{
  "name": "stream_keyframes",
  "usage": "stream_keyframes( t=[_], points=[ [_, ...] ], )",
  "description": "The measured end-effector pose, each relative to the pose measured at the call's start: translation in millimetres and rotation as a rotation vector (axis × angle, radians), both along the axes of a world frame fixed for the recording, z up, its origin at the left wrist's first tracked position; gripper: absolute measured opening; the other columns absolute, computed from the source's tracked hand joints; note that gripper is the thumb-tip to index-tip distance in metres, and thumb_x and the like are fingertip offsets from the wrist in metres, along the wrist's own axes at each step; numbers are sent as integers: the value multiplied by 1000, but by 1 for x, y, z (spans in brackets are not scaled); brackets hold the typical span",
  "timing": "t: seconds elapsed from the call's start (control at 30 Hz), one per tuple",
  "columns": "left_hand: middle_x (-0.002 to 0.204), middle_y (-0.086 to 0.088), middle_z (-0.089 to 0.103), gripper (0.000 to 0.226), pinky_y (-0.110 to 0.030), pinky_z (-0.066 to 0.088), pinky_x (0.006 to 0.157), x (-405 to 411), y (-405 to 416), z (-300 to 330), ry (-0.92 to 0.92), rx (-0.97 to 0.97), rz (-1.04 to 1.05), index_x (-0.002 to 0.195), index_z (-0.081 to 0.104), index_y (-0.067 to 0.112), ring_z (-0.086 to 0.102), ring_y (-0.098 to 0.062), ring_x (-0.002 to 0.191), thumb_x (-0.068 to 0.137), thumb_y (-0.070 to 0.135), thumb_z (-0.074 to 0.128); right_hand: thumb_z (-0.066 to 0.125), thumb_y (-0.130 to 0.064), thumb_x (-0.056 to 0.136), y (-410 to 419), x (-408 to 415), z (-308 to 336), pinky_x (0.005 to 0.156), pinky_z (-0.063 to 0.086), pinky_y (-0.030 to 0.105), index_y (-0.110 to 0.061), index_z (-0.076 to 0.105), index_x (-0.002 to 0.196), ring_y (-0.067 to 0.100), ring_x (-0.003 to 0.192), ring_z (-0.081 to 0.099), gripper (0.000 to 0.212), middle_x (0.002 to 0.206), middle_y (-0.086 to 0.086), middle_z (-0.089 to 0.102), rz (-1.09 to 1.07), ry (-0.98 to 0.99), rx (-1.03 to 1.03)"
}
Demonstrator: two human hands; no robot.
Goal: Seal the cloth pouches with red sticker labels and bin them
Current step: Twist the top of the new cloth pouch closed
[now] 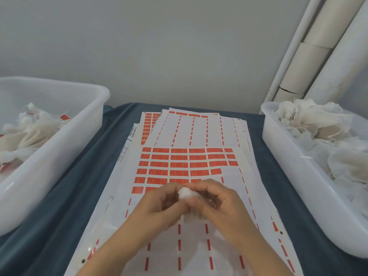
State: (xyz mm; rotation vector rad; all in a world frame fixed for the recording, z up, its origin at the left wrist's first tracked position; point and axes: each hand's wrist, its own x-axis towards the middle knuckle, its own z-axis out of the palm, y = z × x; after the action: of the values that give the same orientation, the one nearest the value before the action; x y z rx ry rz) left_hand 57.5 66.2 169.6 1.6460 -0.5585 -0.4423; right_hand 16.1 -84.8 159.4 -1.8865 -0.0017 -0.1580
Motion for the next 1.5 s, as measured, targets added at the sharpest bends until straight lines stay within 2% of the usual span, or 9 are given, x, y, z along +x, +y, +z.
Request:
stream_keyframes(
  t=[0.17,0.3,0.47,0.73,0.9,0.97,1.07,1.13,1.5],
  points=[
    [71,-1,69,15,-16,45,48,4,3,-2,-17,-53,71,94,56,19,54,-8,48,81,21,62,63,-42,68,-3,-2,1,75,52,10,-41,64,85,-4,90,61,17,90,-27,66,-93,72,-5],
    [75,9,68,31,-13,46,52,2,1,-1,-176,-39,133,94,47,25,59,-5,56,70,43,55,59,-44,71,-1,-3,3,63,49,8,-30,69,90,-4,85,63,25,88,-21,70,-31,234,242],
    [81,13,68,35,-15,51,71,0,2,-4,-198,-94,101,98,42,31,64,-7,77,72,54,49,59,-33,80,-5,-6,11,92,46,30,-17,72,100,11,99,63,28,110,-4,68,227,444,603],
    [69,-3,66,27,-17,47,55,2,3,0,192,-299,21,85,56,37,59,-13,60,66,42,74,72,-26,70,-3,-10,10,85,50,32,-6,70,94,19,86,62,31,93,8,67,255,446,892],
    [93,-2,68,33,-19,48,59,4,-3,-5,488,-398,42,91,62,40,64,-13,71,64,30,77,62,-26,80,-2,-4,7,90,49,30,-10,73,96,16,90,67,25,100,3,71,121,397,829],
    [107,11,61,43,-18,49,63,4,-8,-6,372,-268,165,100,53,49,64,-7,78,65,41,76,58,-26,81,-2,-2,6,83,53,28,-12,75,91,15,92,68,24,97,3,73,55,361,820],
    [108,26,49,30,-7,46,66,0,-7,-4,-353,37,462,95,47,47,54,5,87,68,53,60,59,-29,81,-3,-2,5,69,54,20,-20,76,89,13,85,70,21,92,-1,74,-16,316,765],
    [106,32,44,18,-1,41,73,-4,-7,-8,-692,97,443,91,49,44,48,9,91,74,48,56,61,-38,76,-1,-2,4,79,54,29,-22,73,97,16,93,68,29,99,-1,72,-27,294,639],
    [78,21,53,12,-5,43,61,-5,-13,-17,-672,59,401,81,56,38,52,1,78,73,29,59,65,-36,72,3,-4,0,103,42,44,-10,73,94,25,104,63,34,105,13,68,-30,257,580]
  ],
)
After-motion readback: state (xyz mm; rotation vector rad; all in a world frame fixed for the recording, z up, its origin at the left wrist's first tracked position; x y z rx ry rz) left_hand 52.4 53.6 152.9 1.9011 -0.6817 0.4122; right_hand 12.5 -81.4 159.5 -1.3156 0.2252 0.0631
